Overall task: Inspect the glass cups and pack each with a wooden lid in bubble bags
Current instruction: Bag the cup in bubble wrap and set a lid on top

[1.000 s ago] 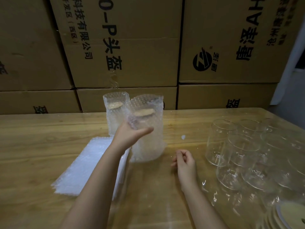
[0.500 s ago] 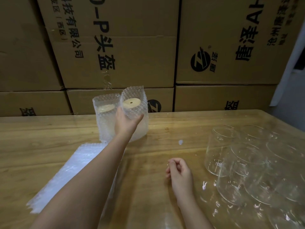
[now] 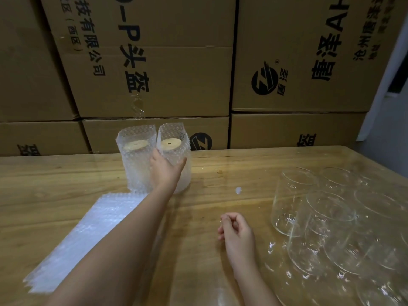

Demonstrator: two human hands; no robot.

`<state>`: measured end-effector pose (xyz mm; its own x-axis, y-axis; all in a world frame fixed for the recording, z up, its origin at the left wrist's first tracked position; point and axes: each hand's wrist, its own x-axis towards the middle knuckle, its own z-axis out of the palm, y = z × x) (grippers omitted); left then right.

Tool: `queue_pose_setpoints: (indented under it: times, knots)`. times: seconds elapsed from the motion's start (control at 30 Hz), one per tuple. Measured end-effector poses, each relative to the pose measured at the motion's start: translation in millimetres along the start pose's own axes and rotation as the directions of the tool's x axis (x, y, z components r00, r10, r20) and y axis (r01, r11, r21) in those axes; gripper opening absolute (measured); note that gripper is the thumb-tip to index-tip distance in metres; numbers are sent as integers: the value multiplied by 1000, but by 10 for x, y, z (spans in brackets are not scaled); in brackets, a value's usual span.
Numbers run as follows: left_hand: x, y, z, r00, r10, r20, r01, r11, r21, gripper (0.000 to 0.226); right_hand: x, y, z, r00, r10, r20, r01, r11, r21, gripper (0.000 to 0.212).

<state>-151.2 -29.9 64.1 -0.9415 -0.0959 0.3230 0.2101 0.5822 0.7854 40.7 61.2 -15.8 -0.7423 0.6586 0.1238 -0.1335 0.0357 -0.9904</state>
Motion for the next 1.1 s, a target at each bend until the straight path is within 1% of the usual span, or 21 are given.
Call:
queue_pose_setpoints:
  times: [0.07, 0.13, 0.2, 0.23, 0.27, 0.3, 0.33, 0.37, 0.4, 0.43, 0.47, 0.5, 0.53, 0.6, 0.67, 0.73, 0.8, 0.87, 0.93, 1.0, 1.1]
  knots:
    - [-7, 30, -28, 1000, 14, -7, -13, 1000, 20, 104, 0, 2, 0, 1000, 3, -2, -3, 1000, -9, 18]
    - [-7, 82, -56, 996, 70, -48, -67, 996, 61, 104, 0, 6, -1, 1000, 6, -4, -7, 1000, -16, 18]
    - [-12, 161, -99, 979, 175, -101, -161, 978, 133, 100, -2, 7, 0, 1000, 8, 1, -8, 1000, -25, 18]
    - [-7, 197, -121, 956, 269, -117, -242, 949, 201, 96, -5, 6, 1, 1000, 8, 2, -8, 1000, -23, 18]
    - [5, 233, -135, 916, 388, -98, -346, 890, 297, 91, -8, 2, 1, 1000, 7, 0, -7, 1000, -18, 18]
    - [14, 264, -143, 863, 505, -28, -451, 793, 409, 85, -10, -2, 2, 1000, 6, -2, -6, 1000, -12, 17]
    - [23, 295, -139, 809, 582, 77, -534, 675, 509, 81, -13, -5, 2, 1000, 5, -2, -5, 1000, -9, 17]
    - [38, 318, -120, 775, 608, 175, -582, 576, 574, 80, -14, -8, 0, 1000, 3, -2, -3, 1000, -9, 16]
    - [54, 335, -97, 770, 593, 235, -593, 530, 606, 79, -16, -11, -1, 1000, 3, 0, -3, 1000, -10, 16]
    - [69, 352, -80, 789, 558, 256, -577, 533, 619, 80, -15, -13, -2, 1000, 5, 1, -5, 1000, -8, 16]
    - [89, 359, -69, 816, 518, 255, -549, 560, 620, 80, -14, -12, -5, 1000, 8, 2, -8, 1000, -3, 16]
    - [108, 362, -66, 839, 480, 257, -523, 580, 625, 78, -10, -13, -3, 1000, 13, 2, -13, 1000, 3, 16]
    - [124, 360, -74, 852, 452, 263, -504, 578, 641, 72, -9, -11, -6, 1000, 17, 0, -17, 1000, 8, 17]
    - [151, 338, -90, 852, 443, 279, -498, 519, 695, 56, -7, -5, -4, 1000, 16, -1, -16, 1000, 5, 18]
    - [143, 312, -95, 842, 458, 287, -500, 460, 734, 50, -8, 1, -2, 1000, 13, 2, -13, 1000, 0, 18]
    - [111, 291, -77, 843, 465, 270, -477, 415, 775, 53, -8, 3, -2, 1000, 15, 0, -15, 1000, 4, 18]
    - [95, 270, -65, 850, 479, 219, -428, 386, 817, 51, -8, 3, -2, 1000, 17, -2, -17, 1000, 9, 18]
    - [107, 240, -57, 856, 484, 180, -390, 377, 840, 50, -10, 1, -1, 1000, 16, 0, -16, 1000, 7, 18]
    - [129, 207, -38, 861, 480, 168, -372, 371, 851, 54, -10, -2, -2, 1000, 14, 1, -14, 1000, 8, 17]
    - [147, 191, -18, 859, 479, 179, -381, 367, 849, 62, -7, -7, -1, 1000, 10, 1, -10, 1000, 8, 17]
    - [156, 154, -9, 840, 496, 222, -442, 385, 810, 71, -4, -6, 2, 1000, 10, -3, -10, 1000, 9, 17]
